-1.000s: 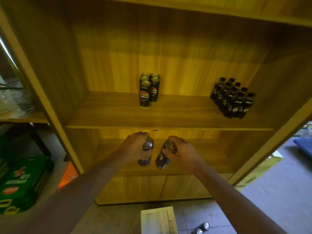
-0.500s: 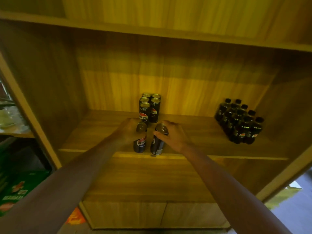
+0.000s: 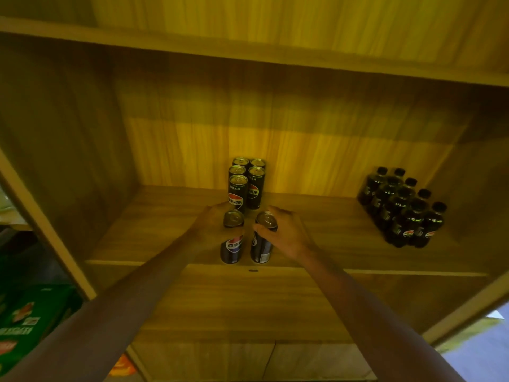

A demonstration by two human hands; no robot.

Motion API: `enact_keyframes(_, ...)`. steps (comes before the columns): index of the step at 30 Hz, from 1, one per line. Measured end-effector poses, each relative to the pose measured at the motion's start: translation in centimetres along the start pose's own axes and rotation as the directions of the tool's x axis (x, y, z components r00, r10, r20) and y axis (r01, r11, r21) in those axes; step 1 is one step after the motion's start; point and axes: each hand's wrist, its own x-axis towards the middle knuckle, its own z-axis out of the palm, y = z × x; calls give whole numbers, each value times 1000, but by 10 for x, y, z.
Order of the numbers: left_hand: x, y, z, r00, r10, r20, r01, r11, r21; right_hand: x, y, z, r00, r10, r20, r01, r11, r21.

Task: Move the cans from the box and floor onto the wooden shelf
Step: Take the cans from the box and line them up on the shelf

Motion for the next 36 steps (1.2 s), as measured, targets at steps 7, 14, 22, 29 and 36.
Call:
enact_keyframes(7,-2,-33,21,975,-87,-205,67,992,-102,-24,17,38,968,175,-178,-121,953,279)
enact_keyframes(14,20,-26,24,971,-118,-208,84,983,-166,-4,20,47,960,186,-209,-127,955,269)
enact_keyframes(22,57,-24,17,962,-134,-239,103,985,-141,45,35,59,944,255,-209,-194,942,274)
enact_keyframes(29,80,-31,18,951,-156,-269,124,983,-132,87,46,62,932,249,-264,-155,931,331)
enact_keyframes(36,91,-37,22,943,-175,-283,146,982,-121,109,53,68,940,228,-256,-138,935,326)
